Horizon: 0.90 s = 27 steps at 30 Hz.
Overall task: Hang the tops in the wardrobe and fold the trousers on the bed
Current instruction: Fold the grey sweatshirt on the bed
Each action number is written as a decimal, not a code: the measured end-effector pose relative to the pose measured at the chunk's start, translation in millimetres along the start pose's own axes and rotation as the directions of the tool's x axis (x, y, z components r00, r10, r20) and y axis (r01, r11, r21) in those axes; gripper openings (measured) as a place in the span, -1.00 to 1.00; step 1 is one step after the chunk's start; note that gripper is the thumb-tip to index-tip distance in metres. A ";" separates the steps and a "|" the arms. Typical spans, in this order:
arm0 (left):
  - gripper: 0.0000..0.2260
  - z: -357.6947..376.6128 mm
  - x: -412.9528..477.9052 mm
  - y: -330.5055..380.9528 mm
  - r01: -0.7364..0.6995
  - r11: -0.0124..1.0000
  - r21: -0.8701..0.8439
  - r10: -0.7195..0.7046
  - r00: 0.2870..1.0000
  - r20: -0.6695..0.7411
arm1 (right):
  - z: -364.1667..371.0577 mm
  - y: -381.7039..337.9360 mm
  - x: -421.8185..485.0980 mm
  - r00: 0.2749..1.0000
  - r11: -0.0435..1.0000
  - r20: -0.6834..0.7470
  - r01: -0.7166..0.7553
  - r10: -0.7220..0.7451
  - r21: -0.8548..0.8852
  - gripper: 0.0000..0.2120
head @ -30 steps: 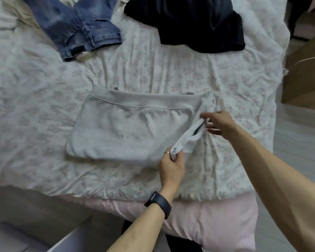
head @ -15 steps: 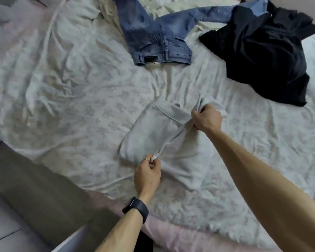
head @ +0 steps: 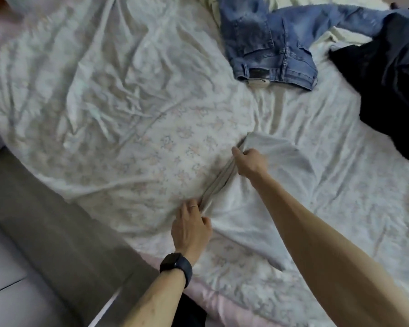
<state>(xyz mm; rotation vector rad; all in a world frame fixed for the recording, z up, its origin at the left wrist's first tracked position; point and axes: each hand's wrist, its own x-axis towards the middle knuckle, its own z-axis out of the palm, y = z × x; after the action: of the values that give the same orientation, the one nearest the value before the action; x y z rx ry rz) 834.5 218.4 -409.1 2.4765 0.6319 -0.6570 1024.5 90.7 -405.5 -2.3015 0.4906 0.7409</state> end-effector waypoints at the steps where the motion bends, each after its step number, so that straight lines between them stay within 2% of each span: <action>1: -0.55 -2.0 0.0 3.4 -0.064 0.998 0.016 0.064 0.998 -0.023 | -4.1 4.3 -10.4 0.999 0.979 -0.029 0.029 -0.023 0.200 -0.56; 3: -0.49 -8.8 2.4 15.7 -0.209 0.977 -0.032 0.205 0.975 -0.088 | -14.0 26.3 -36.4 0.995 0.838 -0.104 0.049 0.010 0.544 -0.80; 4: -0.48 -11.9 7.5 24.1 -0.284 0.958 -0.037 0.278 0.952 -0.126 | -17.2 42.6 -49.3 0.987 0.797 -0.160 0.075 0.028 0.600 -0.88; 5: -0.47 -13.4 14.7 33.2 -0.360 0.933 -0.001 0.355 0.920 -0.167 | -19.4 58.9 -61.8 0.970 0.821 -0.241 0.109 0.035 0.561 -0.90; 7: -0.45 -9.6 31.5 55.9 -0.524 0.844 0.116 0.537 0.823 -0.187 | -22.5 97.0 -80.4 0.899 0.921 -0.437 0.151 0.023 0.359 -0.88; 9: -0.43 1.5 42.8 82.2 -0.662 0.724 0.193 0.687 0.718 -0.116 | -20.2 128.1 -89.7 0.814 0.982 -0.571 0.176 -0.106 0.068 -0.78; 10: -0.42 11.7 47.0 95.7 -0.720 0.653 0.234 0.748 0.662 -0.049 | -17.6 140.1 -89.4 0.791 0.983 -0.584 0.167 -0.180 -0.077 -0.68; 11: -0.43 22.7 49.1 106.9 -0.767 0.580 0.275 0.791 0.610 0.035 | -14.8 149.6 -87.3 0.792 0.970 -0.564 0.143 -0.233 -0.199 -0.58; 13: -0.44 46.5 59.4 116.9 -0.826 0.439 0.354 0.817 0.531 0.226 | -14.4 163.3 -78.6 0.873 0.947 -0.442 0.065 -0.207 -0.314 -0.47; 14: -0.45 53.1 70.9 114.1 -0.821 0.417 0.389 0.786 0.541 0.300 | -15.1 169.4 -71.9 0.921 0.937 -0.354 0.031 -0.162 -0.348 -0.45; 16: -0.45 54.6 102.7 103.5 -0.765 0.424 0.485 0.693 0.619 0.369 | -16.6 185.1 -58.2 0.962 0.918 -0.244 0.012 -0.119 -0.397 -0.41; 18: -0.44 48.3 126.9 92.6 -0.698 0.406 0.590 0.643 0.677 0.358 | -18.2 192.5 -48.8 0.955 0.916 -0.261 0.029 -0.144 -0.399 -0.37; 20: -0.44 46.2 128.4 94.6 -0.668 0.404 0.625 0.643 0.693 0.325 | -21.6 192.0 -43.1 0.936 0.943 -0.328 0.012 -0.127 -0.332 -0.35; 22: -0.43 50.9 112.5 108.6 -0.676 0.444 0.588 0.698 0.672 0.247 | -26.7 189.0 -37.8 0.921 0.968 -0.383 -0.027 -0.073 -0.249 -0.35; 23: -0.43 55.4 104.4 118.7 -0.705 0.448 0.550 0.742 0.636 0.211 | -29.8 188.1 -33.7 0.917 0.973 -0.395 -0.033 -0.062 -0.230 -0.36; 25: -0.43 64.8 102.3 146.1 -0.778 0.380 0.501 0.826 0.529 0.195 | -39.2 186.4 -18.5 0.918 0.969 -0.385 0.001 -0.099 -0.246 -0.40; 26: -0.43 68.3 107.4 159.0 -0.793 0.339 0.506 0.835 0.501 0.226 | -44.3 186.4 -9.9 0.922 0.966 -0.368 0.023 -0.120 -0.257 -0.41; 27: -0.43 71.1 116.5 168.8 -0.789 0.318 0.526 0.822 0.506 0.261 | -48.5 186.9 -0.5 0.927 0.963 -0.351 0.037 -0.132 -0.265 -0.41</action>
<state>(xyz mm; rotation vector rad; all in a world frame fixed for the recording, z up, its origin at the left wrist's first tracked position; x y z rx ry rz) 993.3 83.7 -470.2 2.8741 -1.0150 -0.3657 945.5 -75.5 -464.1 -2.7024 0.4773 0.3428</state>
